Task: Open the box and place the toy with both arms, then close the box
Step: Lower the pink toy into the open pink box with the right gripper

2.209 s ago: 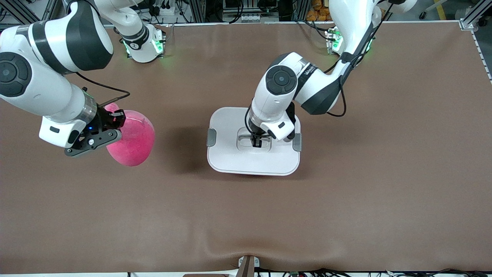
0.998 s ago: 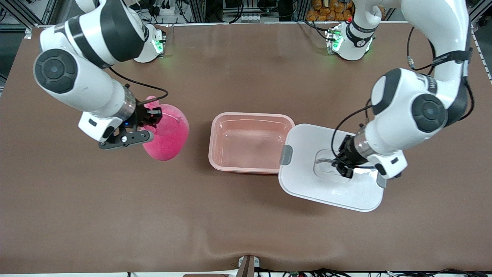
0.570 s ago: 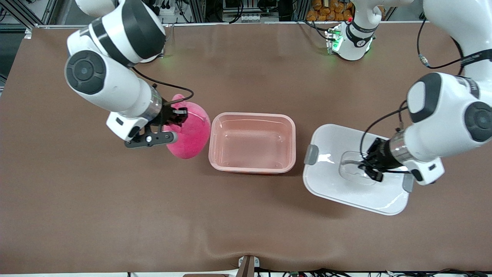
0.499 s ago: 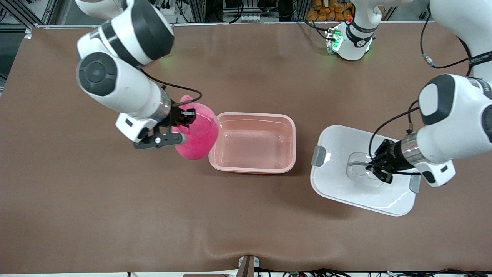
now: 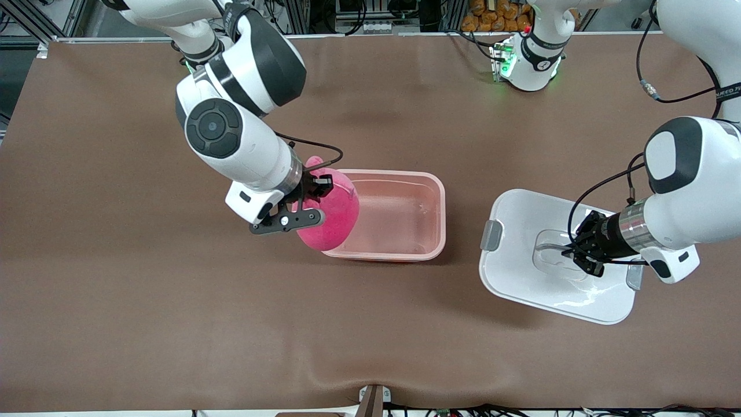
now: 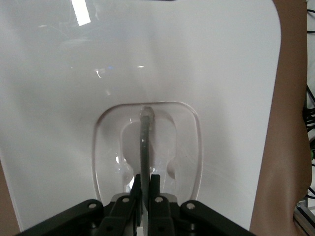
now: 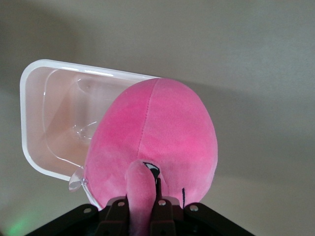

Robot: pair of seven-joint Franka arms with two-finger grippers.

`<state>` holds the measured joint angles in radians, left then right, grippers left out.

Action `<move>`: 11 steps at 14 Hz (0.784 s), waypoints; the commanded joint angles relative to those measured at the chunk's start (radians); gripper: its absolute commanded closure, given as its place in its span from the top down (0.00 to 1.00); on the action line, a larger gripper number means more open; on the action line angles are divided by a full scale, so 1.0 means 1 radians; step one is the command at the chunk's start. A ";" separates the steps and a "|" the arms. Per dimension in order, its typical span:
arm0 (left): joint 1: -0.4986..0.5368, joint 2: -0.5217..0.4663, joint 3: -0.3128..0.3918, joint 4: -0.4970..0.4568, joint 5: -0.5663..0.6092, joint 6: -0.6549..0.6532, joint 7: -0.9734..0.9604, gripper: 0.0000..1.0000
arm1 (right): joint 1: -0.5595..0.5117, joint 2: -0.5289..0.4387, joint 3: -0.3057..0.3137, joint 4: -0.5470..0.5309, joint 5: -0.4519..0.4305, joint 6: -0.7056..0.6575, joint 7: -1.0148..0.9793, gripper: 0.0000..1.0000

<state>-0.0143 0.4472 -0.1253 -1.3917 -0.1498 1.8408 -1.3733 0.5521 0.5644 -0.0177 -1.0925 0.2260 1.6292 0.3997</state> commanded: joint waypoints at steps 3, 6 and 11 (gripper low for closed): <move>0.016 -0.021 -0.011 -0.024 -0.024 -0.006 0.030 0.00 | 0.012 0.052 0.041 0.045 0.022 0.034 0.116 0.00; 0.016 -0.019 -0.011 -0.024 -0.025 -0.005 0.031 0.00 | 0.012 0.060 0.065 0.042 0.022 0.034 0.154 0.00; 0.017 -0.018 -0.011 -0.023 -0.042 -0.005 0.033 0.00 | 0.012 0.084 0.064 0.034 0.090 0.034 0.162 0.00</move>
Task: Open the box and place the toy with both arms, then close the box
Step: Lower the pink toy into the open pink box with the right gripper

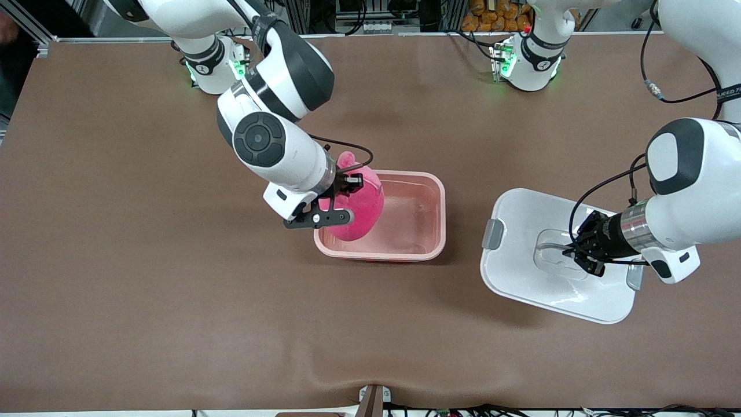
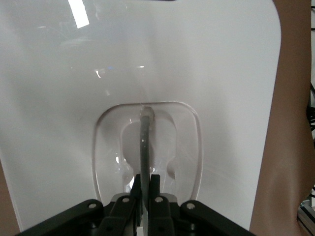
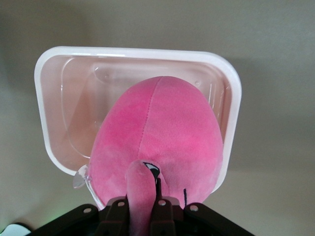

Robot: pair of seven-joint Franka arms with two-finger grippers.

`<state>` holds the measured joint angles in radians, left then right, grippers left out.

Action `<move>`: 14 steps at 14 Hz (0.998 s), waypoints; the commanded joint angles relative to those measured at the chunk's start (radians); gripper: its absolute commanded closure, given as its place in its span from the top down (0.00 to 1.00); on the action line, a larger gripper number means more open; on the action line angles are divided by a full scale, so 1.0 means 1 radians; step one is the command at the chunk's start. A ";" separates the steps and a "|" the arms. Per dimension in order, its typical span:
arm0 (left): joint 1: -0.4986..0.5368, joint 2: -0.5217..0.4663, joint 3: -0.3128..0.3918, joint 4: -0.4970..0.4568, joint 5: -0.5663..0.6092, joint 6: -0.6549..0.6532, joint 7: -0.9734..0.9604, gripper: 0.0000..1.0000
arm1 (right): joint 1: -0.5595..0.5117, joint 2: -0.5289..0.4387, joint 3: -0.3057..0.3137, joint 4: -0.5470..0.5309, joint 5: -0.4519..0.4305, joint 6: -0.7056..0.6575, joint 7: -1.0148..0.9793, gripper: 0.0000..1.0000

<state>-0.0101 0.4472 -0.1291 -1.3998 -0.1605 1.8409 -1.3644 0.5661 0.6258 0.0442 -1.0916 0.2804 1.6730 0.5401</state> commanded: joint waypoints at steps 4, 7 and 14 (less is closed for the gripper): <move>0.012 -0.016 -0.007 -0.016 -0.031 -0.003 0.024 0.00 | -0.008 0.045 0.002 0.032 0.036 -0.010 0.017 0.00; 0.012 -0.015 -0.007 -0.016 -0.033 -0.003 0.024 0.00 | -0.006 0.075 0.002 0.029 0.034 -0.009 0.017 0.00; 0.010 -0.013 -0.007 -0.016 -0.034 -0.002 0.024 0.00 | -0.002 0.138 -0.001 -0.028 0.023 0.085 0.011 0.00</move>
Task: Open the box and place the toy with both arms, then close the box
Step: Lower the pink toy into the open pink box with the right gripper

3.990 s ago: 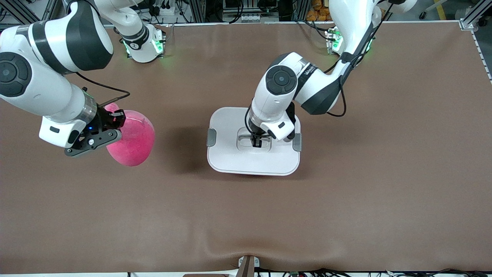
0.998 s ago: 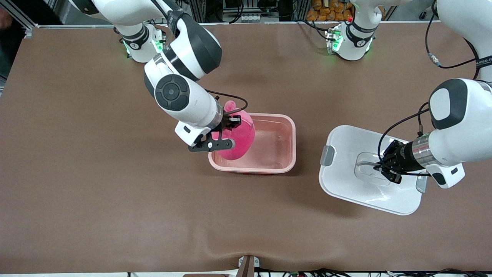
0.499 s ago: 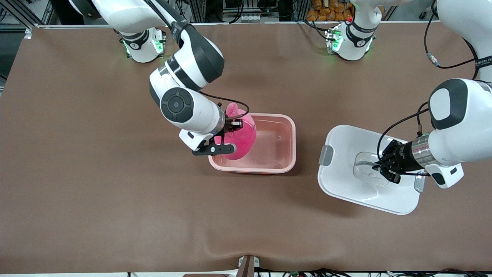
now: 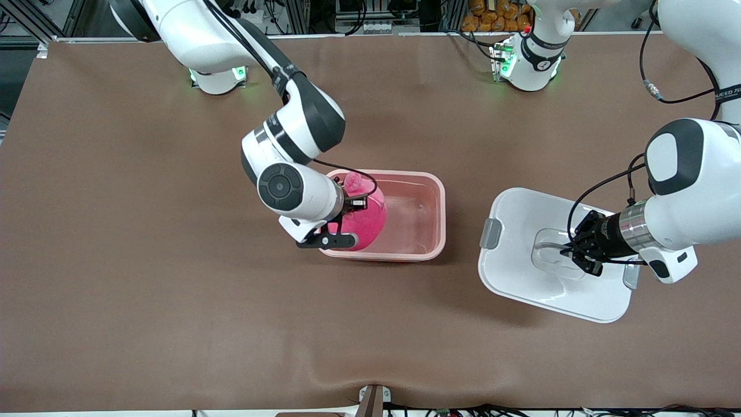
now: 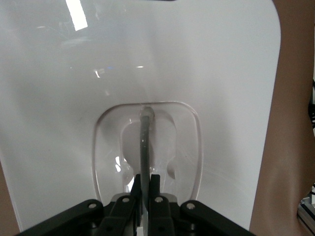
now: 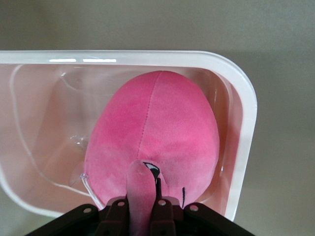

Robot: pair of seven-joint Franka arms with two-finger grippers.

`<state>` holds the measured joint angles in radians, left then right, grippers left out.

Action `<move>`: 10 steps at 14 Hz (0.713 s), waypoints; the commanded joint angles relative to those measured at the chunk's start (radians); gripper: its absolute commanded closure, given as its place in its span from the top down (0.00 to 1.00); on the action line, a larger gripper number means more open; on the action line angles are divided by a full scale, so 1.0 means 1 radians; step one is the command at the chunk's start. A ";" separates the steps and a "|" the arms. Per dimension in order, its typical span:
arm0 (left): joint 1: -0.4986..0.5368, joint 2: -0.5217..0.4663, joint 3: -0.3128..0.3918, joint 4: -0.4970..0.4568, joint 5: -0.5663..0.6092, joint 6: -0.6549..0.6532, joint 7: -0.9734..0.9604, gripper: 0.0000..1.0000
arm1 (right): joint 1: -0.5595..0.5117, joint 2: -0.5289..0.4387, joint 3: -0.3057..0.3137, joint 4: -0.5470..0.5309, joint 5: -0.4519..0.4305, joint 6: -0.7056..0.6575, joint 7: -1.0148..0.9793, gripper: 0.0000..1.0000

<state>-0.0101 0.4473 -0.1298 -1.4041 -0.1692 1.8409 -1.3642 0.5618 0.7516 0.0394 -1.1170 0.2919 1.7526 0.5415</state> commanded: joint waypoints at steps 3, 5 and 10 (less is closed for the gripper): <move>0.010 -0.012 -0.007 -0.012 -0.027 -0.002 0.024 0.00 | 0.038 0.061 0.004 -0.003 -0.071 0.018 0.017 0.00; 0.012 -0.010 -0.007 -0.012 -0.027 -0.002 0.025 0.00 | 0.078 0.081 0.004 -0.003 -0.099 0.088 0.021 0.00; 0.012 -0.010 -0.007 -0.012 -0.027 -0.002 0.025 0.00 | 0.148 0.129 0.005 -0.009 -0.089 0.267 0.101 0.00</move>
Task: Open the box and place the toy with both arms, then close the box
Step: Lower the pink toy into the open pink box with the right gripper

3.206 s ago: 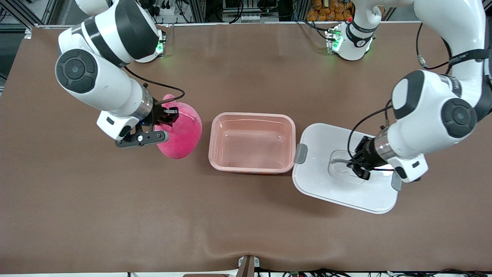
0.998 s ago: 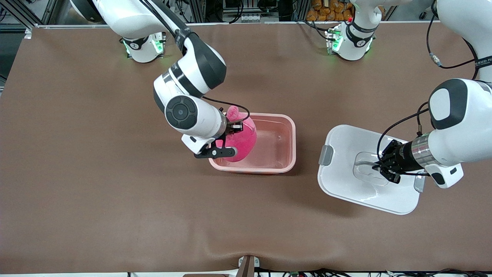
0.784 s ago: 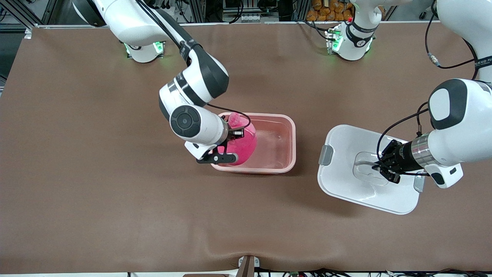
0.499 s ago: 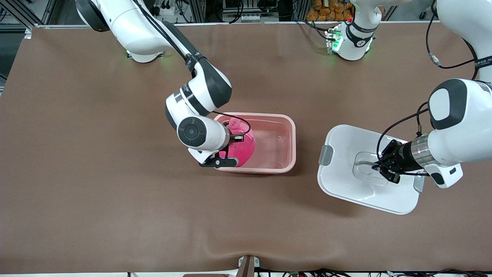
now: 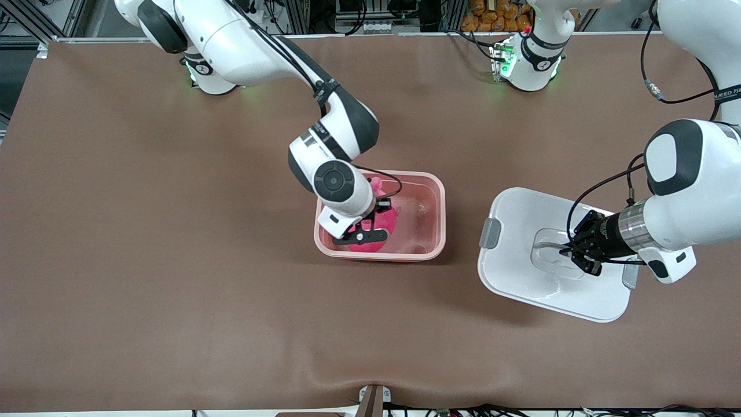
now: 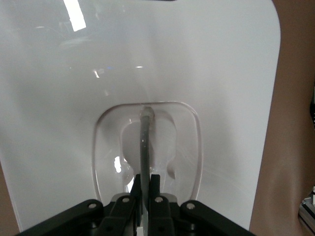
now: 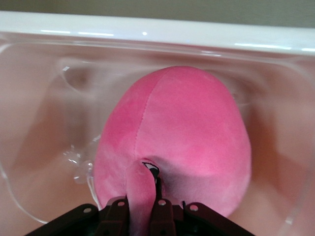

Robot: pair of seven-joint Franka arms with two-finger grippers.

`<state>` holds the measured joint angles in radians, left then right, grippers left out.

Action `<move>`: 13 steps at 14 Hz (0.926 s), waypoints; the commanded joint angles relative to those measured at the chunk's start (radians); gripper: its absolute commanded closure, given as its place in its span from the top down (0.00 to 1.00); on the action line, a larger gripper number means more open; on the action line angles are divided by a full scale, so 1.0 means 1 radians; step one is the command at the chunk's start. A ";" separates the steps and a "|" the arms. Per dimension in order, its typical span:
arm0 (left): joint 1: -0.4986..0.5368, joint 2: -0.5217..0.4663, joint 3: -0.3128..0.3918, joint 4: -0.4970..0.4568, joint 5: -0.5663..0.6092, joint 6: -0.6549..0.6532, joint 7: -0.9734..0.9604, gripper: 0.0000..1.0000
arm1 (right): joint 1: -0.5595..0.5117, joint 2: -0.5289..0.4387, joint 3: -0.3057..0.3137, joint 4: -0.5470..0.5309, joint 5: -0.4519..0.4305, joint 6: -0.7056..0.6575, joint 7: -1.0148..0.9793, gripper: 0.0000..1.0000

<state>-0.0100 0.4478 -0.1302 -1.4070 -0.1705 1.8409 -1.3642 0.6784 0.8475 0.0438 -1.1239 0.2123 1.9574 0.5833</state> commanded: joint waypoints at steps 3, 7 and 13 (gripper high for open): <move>0.013 -0.012 -0.006 -0.010 -0.027 -0.002 0.039 0.00 | 0.079 0.080 0.001 -0.002 -0.010 0.201 0.105 0.00; 0.013 -0.012 -0.006 -0.012 -0.027 -0.002 0.042 0.00 | 0.102 0.119 0.001 -0.002 -0.017 0.254 0.102 0.00; 0.013 -0.012 -0.006 -0.013 -0.027 -0.003 0.047 0.00 | 0.122 0.131 -0.002 -0.004 -0.068 0.310 0.093 1.00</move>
<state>-0.0091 0.4478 -0.1302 -1.4093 -0.1706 1.8409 -1.3492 0.7954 0.9499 0.0465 -1.1240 0.1845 2.2664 0.6647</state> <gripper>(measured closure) 0.930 0.617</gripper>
